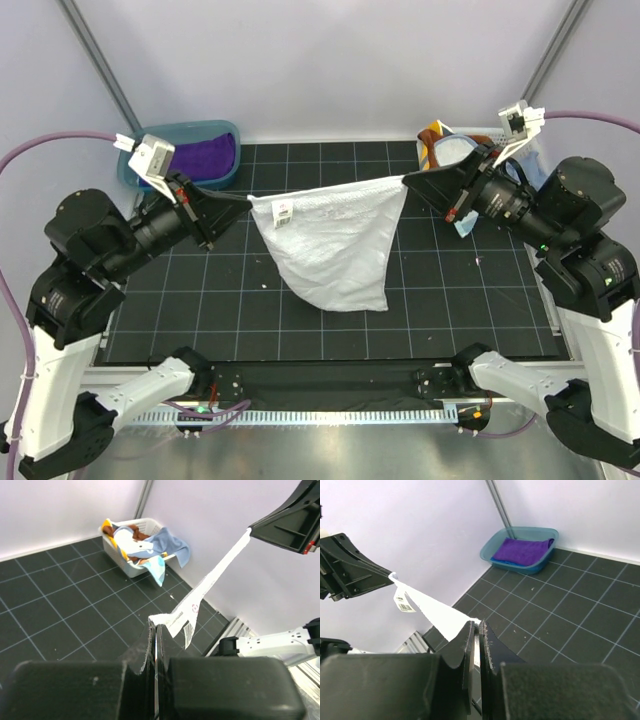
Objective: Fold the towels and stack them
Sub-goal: Flatten out the crumpled towel
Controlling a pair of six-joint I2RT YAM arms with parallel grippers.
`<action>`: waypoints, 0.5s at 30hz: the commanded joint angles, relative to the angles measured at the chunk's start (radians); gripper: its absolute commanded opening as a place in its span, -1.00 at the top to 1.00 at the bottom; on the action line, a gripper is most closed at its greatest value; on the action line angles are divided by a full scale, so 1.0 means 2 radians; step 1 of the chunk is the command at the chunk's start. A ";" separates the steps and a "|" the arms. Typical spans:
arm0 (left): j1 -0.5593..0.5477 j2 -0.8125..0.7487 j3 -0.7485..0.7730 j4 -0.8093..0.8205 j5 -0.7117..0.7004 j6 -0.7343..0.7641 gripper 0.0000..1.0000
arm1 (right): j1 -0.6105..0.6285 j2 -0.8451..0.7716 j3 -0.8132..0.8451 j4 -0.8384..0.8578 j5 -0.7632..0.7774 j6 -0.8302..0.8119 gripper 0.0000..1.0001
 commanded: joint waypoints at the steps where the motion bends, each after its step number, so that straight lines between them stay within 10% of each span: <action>1: 0.001 -0.009 0.027 0.002 0.024 -0.007 1.00 | -0.002 -0.007 0.029 0.015 -0.016 0.012 0.98; 15: 0.001 -0.004 0.070 -0.009 0.011 -0.027 1.00 | -0.002 -0.007 0.038 0.024 -0.033 0.038 0.98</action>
